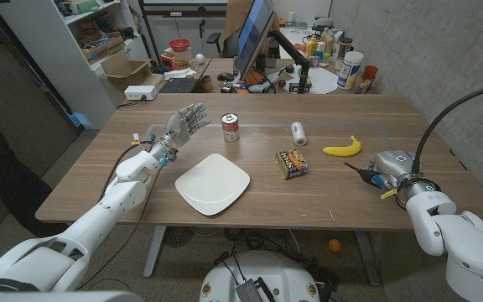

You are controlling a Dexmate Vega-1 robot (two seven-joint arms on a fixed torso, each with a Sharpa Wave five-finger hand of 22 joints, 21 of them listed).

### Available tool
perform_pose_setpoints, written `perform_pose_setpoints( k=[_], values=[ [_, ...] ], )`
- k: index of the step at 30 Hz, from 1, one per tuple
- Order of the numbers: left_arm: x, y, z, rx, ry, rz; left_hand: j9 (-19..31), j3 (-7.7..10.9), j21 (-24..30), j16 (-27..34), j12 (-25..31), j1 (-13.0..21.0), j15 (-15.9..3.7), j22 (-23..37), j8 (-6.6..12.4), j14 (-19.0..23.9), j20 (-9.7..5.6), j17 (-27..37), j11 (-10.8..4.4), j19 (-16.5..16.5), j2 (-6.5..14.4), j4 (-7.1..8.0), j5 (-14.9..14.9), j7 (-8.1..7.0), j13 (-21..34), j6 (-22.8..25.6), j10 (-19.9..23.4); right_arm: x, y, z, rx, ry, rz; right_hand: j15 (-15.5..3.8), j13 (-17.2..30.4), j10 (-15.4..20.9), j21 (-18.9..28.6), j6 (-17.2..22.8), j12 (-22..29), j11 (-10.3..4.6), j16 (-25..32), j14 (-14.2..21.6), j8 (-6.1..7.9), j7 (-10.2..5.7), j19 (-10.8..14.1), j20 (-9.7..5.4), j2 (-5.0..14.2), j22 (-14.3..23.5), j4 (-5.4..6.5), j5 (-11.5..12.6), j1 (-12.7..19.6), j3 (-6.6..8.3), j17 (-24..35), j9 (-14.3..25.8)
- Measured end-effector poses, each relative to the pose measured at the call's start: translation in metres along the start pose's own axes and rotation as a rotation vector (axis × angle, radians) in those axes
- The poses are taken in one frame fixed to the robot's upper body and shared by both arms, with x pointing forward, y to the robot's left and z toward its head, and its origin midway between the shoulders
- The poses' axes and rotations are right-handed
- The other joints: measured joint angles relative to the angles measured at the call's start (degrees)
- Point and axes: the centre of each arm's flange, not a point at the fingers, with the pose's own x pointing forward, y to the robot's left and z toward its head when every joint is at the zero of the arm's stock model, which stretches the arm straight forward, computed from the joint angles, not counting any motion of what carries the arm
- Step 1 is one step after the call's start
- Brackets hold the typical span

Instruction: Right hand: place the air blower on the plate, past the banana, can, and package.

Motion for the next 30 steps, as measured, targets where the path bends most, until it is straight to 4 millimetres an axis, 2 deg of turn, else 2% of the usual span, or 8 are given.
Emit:
perform_pose_setpoints(
  k=[6, 15, 17, 30],
  values=[
    [-0.003, 0.007, 0.005, 0.009, -0.009, 0.018, 0.00, 0.00, -0.45, 0.00, 0.00, 0.00, 0.00, 0.00, 0.00, 0.00, 0.00, 0.00, 0.22, 0.00, 0.00, 0.00, 0.00, 0.00, 0.00, 0.00, -0.22, 0.000, -0.010, -0.001, 0.003, -0.005, -0.056, 0.31, 0.10, 0.00, 0.24, 0.00, -0.20, 0.00, -0.39, -0.31, 0.24, 0.00, -0.26, 0.26, 0.16, 0.00, 0.22, -0.40, 0.16, -0.36, 0.53, -0.12],
    [-0.009, 0.013, 0.013, 0.018, -0.026, 0.042, 0.00, 0.00, -0.45, 0.00, 0.00, 0.00, 0.49, 0.00, 0.00, 0.09, 0.52, 0.00, 0.52, 0.11, 0.00, 0.00, 0.00, -0.53, 0.00, 0.09, -0.53, 0.000, -0.021, 0.001, -0.004, -0.031, -0.113, 0.30, 0.08, -0.23, 0.81, 0.26, -0.21, 0.21, -0.85, -0.93, 0.24, -0.21, -1.09, -0.16, 0.44, -0.01, 0.56, -0.44, 0.45, -0.71, 1.58, -0.29],
    [-0.011, 0.015, 0.014, 0.021, -0.030, 0.050, 0.00, 0.00, -0.44, 0.00, 0.00, 0.00, 0.49, 0.00, 0.00, 0.08, 0.52, 0.00, 0.52, 0.11, 0.00, 0.00, 0.00, -0.53, 0.00, 0.09, -0.53, 0.001, -0.024, 0.002, -0.006, -0.037, -0.124, 0.30, 0.06, -0.23, 0.81, 0.47, -0.21, 0.21, -0.85, -0.93, 0.24, -0.01, -1.39, -0.03, 0.44, -0.01, 0.56, -0.45, 0.45, -1.17, 1.74, -0.29],
    [-0.031, 0.031, 0.029, 0.044, -0.052, 0.113, 0.00, 0.00, -0.44, 0.00, 0.00, 0.00, 0.49, 0.00, -0.04, 0.08, 0.52, 0.00, 0.52, 0.11, 0.00, 0.00, 0.00, -0.53, 0.00, 0.09, -0.52, 0.004, -0.042, 0.011, -0.007, -0.116, -0.197, 0.31, -0.20, -0.23, 1.35, 0.78, -0.54, 0.21, -1.61, -1.54, 0.64, -0.31, -1.59, 0.16, 0.86, -0.10, 1.04, -0.83, 0.36, -1.65, 2.91, -0.64]
  ],
)
